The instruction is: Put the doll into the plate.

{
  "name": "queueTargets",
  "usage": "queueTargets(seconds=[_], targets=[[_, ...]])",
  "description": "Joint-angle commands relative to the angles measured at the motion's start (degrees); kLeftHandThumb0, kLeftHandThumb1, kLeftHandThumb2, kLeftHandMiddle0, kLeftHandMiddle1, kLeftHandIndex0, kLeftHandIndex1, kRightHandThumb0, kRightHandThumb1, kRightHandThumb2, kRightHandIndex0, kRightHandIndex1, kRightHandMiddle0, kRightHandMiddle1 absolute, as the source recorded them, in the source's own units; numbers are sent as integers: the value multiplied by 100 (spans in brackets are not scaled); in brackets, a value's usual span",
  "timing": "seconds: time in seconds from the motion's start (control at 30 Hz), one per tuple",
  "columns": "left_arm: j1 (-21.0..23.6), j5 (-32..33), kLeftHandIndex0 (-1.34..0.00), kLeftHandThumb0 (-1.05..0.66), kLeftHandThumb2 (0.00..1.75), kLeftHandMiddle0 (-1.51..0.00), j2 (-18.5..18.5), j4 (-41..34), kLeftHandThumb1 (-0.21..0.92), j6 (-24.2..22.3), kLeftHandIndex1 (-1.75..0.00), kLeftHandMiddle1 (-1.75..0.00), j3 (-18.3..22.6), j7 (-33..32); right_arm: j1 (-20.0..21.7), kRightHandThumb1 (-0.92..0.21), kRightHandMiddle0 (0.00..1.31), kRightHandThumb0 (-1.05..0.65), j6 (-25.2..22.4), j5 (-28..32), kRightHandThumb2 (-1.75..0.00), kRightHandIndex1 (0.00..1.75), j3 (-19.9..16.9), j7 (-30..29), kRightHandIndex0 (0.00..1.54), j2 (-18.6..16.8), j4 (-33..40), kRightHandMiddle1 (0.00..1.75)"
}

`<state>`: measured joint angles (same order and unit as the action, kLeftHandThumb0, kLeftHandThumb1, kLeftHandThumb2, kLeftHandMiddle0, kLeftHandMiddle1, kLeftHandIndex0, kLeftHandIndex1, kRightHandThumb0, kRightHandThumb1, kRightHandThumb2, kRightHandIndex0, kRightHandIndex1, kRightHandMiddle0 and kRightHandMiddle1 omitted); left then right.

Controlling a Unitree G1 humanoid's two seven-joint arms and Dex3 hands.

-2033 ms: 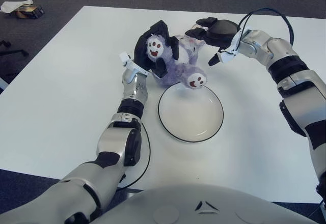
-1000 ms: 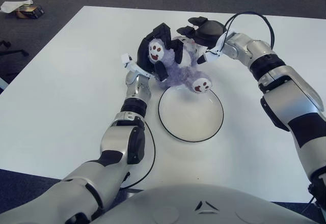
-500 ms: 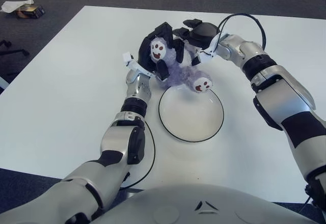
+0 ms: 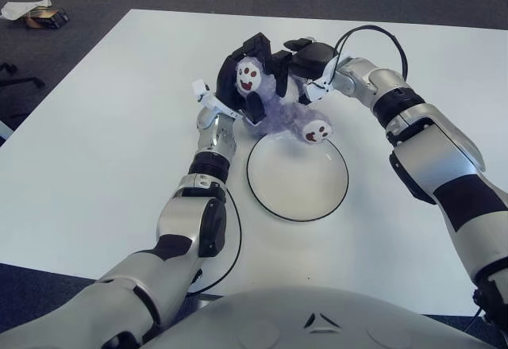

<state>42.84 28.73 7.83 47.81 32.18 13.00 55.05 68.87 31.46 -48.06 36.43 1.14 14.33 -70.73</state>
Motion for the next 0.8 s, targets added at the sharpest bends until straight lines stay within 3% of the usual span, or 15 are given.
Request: queueTargets(seconds=[0.0, 0.07, 0.2, 0.27, 0.3, 0.37, 0.47, 0.57, 0.77], targets=[[-51, -195, -74, 0, 175, -99, 88, -19, -13, 262, -175, -156, -49, -252, -103, -57, 0, -70, -178, 160, -70, 1, -69, 85, 2, -181, -171, 35], [-54, -277, -74, 0, 175, -99, 90, 12, -13, 455, -175, -156, -62, -341, -114, -48, 0, -65, -221, 126, -78, 3, -24, 38, 5, -221, -217, 47], [-28, -326, -74, 0, 175, -100, 115, 99, -13, 819, -175, -154, -59, -373, -129, -42, 0, -63, -171, -33, -85, 5, 143, -133, 6, -193, -230, 52], [5, -286, -74, 0, 175, -100, 127, 154, -13, 957, -175, -154, -45, -319, -215, -38, 0, -63, -124, -173, -86, 8, 290, -367, 9, -163, -230, 63], [37, -226, -74, 0, 175, -100, 146, 181, -13, 1008, -175, -154, -29, -249, -261, -36, 0, -63, -80, -267, -88, 13, 386, -513, 9, -139, -225, 69], [78, -151, -74, 0, 175, -100, 165, 224, -13, 1065, -175, -154, -15, -166, -297, -31, 0, -62, -31, -354, -92, 38, 497, -678, 4, -117, -234, 93], [107, 34, -74, 0, 175, -99, 192, 234, -13, 951, -175, -155, 19, -5, -277, -27, 0, -60, 66, -446, -96, 54, 645, -742, 1, -88, -250, 110], [60, -24, -74, 0, 175, -99, 191, 193, -13, 888, -175, -155, -22, -169, -272, -24, 0, -59, 156, -433, -98, 61, 701, -684, 0, -74, -273, 114], [-9, -272, -75, 0, 175, -100, 138, 129, -14, 905, -175, -153, -146, -547, -348, -24, 0, -60, 162, -330, -98, 70, 711, -598, 0, -83, -313, 98]])
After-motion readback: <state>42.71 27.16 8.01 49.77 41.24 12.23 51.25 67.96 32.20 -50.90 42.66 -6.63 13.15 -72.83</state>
